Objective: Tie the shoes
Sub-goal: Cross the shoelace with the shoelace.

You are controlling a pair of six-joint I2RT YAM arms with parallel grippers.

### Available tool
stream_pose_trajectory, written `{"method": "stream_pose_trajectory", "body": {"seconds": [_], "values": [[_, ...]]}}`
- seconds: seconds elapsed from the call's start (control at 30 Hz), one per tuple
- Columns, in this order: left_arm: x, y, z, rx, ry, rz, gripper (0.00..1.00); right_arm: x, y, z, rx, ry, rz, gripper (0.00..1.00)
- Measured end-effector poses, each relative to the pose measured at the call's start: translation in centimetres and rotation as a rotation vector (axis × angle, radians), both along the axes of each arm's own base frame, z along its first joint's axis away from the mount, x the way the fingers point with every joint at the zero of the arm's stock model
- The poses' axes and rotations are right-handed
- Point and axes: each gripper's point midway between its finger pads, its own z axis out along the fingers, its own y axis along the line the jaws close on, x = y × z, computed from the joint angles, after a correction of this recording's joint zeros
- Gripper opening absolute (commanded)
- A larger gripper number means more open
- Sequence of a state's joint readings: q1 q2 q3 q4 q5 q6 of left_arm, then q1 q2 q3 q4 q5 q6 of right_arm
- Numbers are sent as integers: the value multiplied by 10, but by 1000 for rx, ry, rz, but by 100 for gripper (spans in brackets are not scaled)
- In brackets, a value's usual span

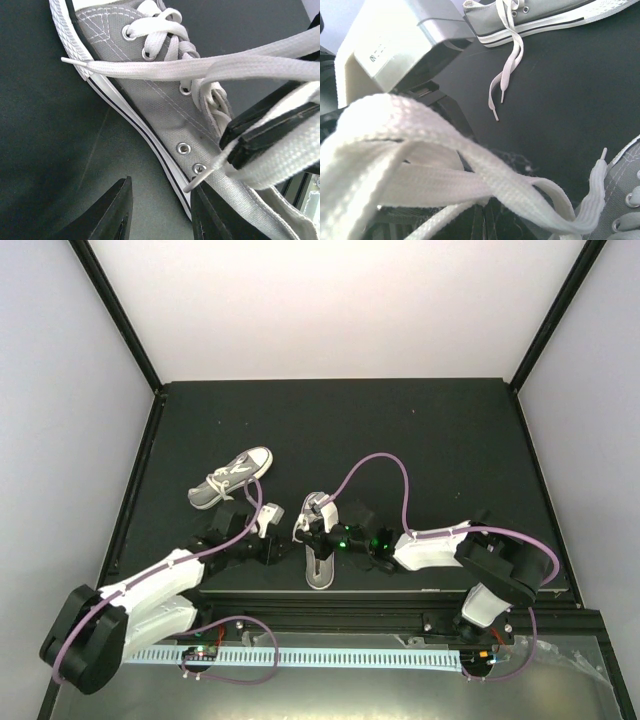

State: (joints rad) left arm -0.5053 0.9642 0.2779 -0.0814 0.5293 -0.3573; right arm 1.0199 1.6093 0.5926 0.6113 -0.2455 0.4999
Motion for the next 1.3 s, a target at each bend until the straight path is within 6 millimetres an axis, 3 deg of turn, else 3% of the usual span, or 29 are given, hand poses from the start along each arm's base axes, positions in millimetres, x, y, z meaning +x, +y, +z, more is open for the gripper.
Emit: {"method": "stream_pose_trajectory", "body": {"seconds": [0.43,0.77,0.83,0.9,1.03,1.3], "values": [[8,-12,7,-10,-54,-78,31,0,0,0,0,0,1,2],[8,-17,6,-13,-70,-110,3,2,3,1,3,0,1,2],[8,-17,7,-15,-73,-115,2,2,3,1,2,0,1,2],[8,-17,8,-16,-77,-111,2,2,2,0,-3,3,0,8],[12,-12,18,-15,-100,-61,1,3,-2,2,-14,1,-12,33],[25,10,30,3,-100,118,1,5,-21,37,-22,-70,-55,53]]}}
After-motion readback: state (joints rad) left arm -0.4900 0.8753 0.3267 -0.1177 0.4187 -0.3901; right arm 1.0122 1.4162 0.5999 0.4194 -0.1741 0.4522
